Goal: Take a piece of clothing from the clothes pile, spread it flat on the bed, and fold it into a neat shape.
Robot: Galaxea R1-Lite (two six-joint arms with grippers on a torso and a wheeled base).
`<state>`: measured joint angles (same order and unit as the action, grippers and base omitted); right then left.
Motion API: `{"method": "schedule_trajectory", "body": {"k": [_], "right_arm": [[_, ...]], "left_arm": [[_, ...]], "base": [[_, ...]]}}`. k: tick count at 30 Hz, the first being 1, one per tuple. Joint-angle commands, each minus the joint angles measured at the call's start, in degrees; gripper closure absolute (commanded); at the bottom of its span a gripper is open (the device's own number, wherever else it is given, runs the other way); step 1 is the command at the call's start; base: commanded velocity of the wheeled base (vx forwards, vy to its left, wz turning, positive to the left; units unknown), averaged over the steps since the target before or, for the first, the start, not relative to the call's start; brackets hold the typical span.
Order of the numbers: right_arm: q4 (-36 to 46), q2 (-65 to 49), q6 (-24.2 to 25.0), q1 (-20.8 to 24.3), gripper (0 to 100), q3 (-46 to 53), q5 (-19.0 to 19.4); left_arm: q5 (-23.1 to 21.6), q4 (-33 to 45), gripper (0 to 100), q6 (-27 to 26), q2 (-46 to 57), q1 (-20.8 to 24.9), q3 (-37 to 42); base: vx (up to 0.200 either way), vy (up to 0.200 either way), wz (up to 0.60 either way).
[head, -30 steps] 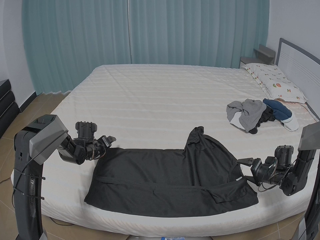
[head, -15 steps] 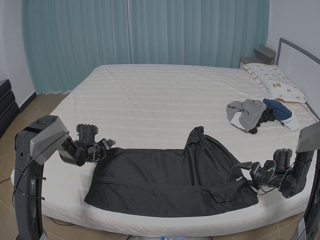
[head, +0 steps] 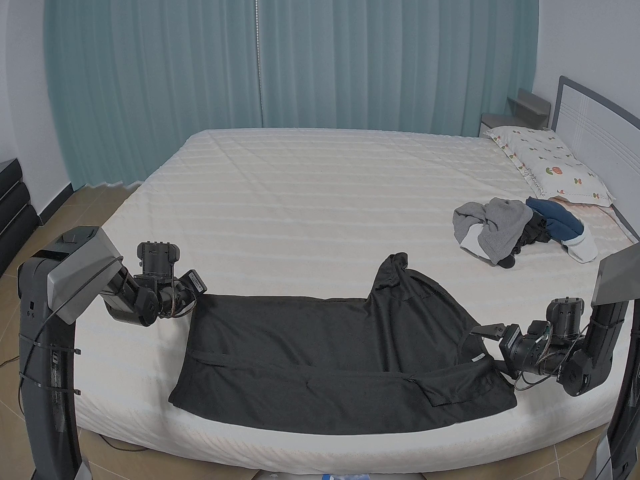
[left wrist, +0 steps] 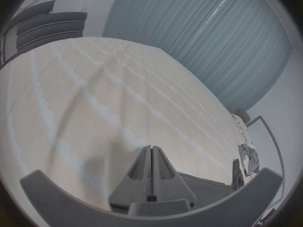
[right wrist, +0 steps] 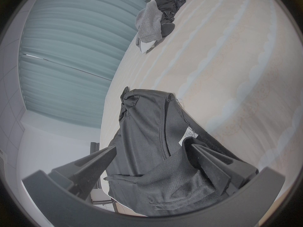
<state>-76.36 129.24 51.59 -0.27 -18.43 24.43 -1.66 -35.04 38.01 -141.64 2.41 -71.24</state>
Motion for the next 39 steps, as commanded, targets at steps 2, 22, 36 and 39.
{"method": "schedule_trajectory", "body": {"k": [2,22,36,39], "right_arm": [[0.0,0.0,0.0,0.0,0,0.1,0.0],[-2.8,-2.6,1.5,0.2,0,-4.2,-4.4],[22.8,4.6,-13.6,5.8,0,-33.9,-14.2],[27.6,7.5,-18.6,7.0,0,-39.1,-17.7]], "left_arm": [[-0.1,-0.3,100,0.0,1.0,-0.5,0.1],[-0.1,-5.2,100,4.1,0.6,-1.7,0.9],[1.3,-5.5,100,4.2,2.8,-2.6,4.4],[1.6,-5.3,100,4.2,3.1,-2.6,4.4]], "base": [[0.000,0.000,0.00],[0.000,0.000,0.00],[0.000,0.000,0.00],[0.000,0.000,0.00]]}}
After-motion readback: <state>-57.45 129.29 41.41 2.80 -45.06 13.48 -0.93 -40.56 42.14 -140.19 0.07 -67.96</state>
